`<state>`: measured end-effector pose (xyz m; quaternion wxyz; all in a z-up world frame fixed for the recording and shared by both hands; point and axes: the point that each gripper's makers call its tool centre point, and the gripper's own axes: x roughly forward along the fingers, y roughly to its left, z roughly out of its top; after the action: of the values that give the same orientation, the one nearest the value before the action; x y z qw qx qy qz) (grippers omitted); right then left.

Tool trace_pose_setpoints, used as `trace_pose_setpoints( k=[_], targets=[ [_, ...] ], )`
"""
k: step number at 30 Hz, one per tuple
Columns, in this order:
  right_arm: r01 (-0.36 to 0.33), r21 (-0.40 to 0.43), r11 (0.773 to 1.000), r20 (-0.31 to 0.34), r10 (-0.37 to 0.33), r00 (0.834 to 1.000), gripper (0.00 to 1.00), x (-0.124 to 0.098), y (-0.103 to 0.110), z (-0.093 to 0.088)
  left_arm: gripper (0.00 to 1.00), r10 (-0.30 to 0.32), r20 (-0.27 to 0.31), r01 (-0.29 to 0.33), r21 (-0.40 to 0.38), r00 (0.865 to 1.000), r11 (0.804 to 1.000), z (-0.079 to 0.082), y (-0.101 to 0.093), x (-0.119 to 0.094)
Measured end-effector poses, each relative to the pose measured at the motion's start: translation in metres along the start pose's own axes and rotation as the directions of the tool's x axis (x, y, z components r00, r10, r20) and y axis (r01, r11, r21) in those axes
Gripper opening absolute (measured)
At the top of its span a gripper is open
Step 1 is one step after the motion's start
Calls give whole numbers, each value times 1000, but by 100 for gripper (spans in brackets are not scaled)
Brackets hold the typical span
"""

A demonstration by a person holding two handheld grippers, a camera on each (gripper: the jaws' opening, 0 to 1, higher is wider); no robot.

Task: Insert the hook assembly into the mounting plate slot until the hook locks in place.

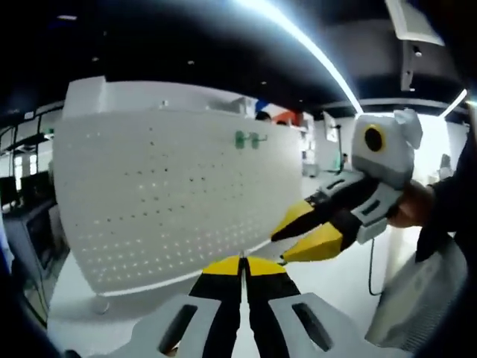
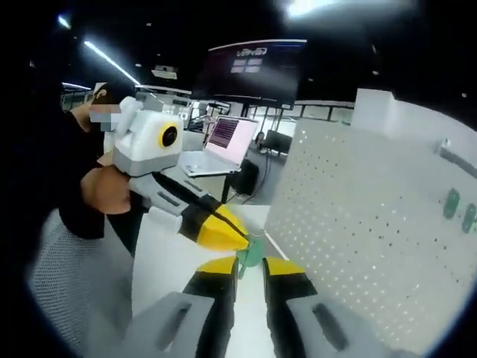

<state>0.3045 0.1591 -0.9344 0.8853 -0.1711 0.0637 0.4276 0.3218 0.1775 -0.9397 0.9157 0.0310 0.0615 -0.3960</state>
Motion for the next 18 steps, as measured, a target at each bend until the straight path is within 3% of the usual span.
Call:
trace_pose_setpoints(
  k=[5,7,18],
  targets=[
    [69,46,997,37,-71,997,11,6,-5,7,1,15,44,-13,-45,999,999,9,5,-4],
    [98,25,995,29,-99,995,11,9,-6,7,1,18,55,-15,-56,998,998,10,6,-4],
    [111,-23,993,22,-111,994,6,23,-1,5,1,24,76,-15,-121,997,993,13,8,-6]
  ],
)
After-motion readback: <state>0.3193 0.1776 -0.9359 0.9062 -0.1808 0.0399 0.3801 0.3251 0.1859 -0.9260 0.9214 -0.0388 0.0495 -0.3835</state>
